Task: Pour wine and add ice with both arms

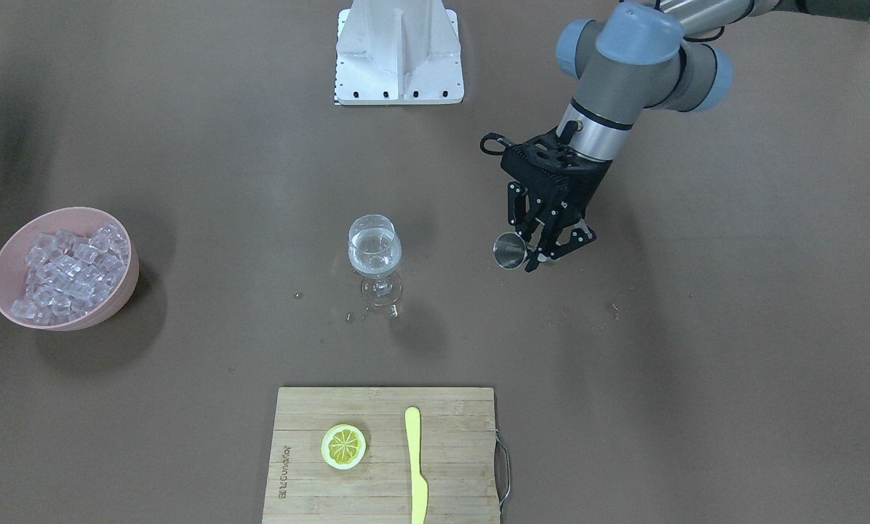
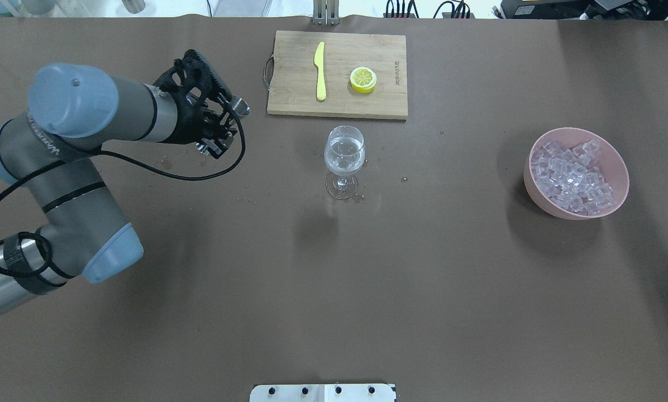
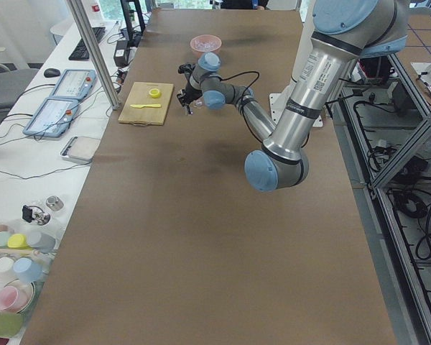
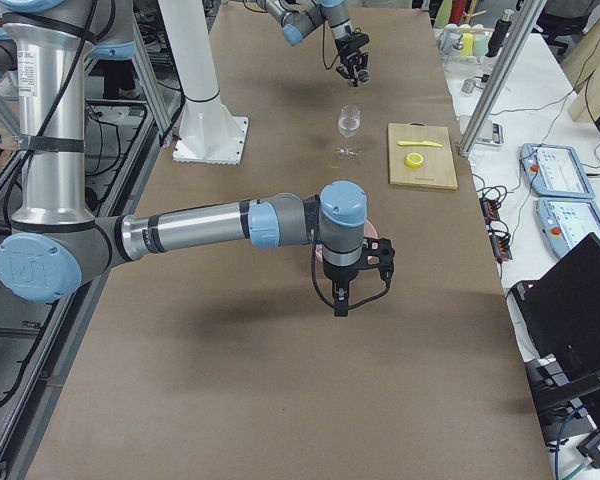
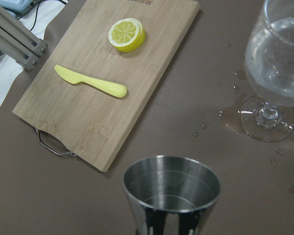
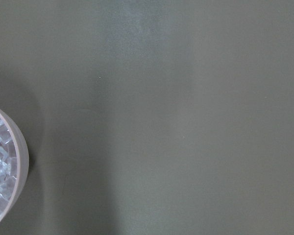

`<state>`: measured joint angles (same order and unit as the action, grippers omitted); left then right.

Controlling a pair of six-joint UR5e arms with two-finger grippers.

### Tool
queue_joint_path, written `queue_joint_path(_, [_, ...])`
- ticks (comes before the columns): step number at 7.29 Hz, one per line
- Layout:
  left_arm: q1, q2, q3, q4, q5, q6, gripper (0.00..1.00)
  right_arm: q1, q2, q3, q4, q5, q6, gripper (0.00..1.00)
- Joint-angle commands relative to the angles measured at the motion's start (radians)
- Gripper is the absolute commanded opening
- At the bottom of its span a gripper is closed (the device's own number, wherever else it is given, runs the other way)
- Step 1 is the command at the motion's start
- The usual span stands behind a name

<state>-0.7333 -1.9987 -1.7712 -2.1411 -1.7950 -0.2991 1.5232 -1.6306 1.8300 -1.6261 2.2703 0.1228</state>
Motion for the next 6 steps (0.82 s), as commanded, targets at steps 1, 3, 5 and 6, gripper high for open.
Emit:
queue_joint_path(1, [-0.035, 0.177, 0.001, -0.291, -0.006, -0.191, 0.00, 0.000, 0.000, 0.000, 0.000, 0.000, 0.000, 1.00])
queue_joint_path(3, [-0.040, 0.312, 0.009, -0.524, 0.160, -0.384, 0.00, 0.000, -0.002, 0.002, 0.000, 0.000, 0.000, 1.00])
queue_joint_path(5, [-0.032, 0.359, 0.021, -0.531, 0.371, -0.611, 0.00, 0.000, -0.002, 0.003, 0.000, 0.002, 0.000, 1.00])
queue_joint_path(6, [-0.023, 0.366, 0.041, -0.531, 0.478, -0.690, 0.00, 0.000, -0.002, 0.003, 0.000, 0.008, 0.000, 1.00])
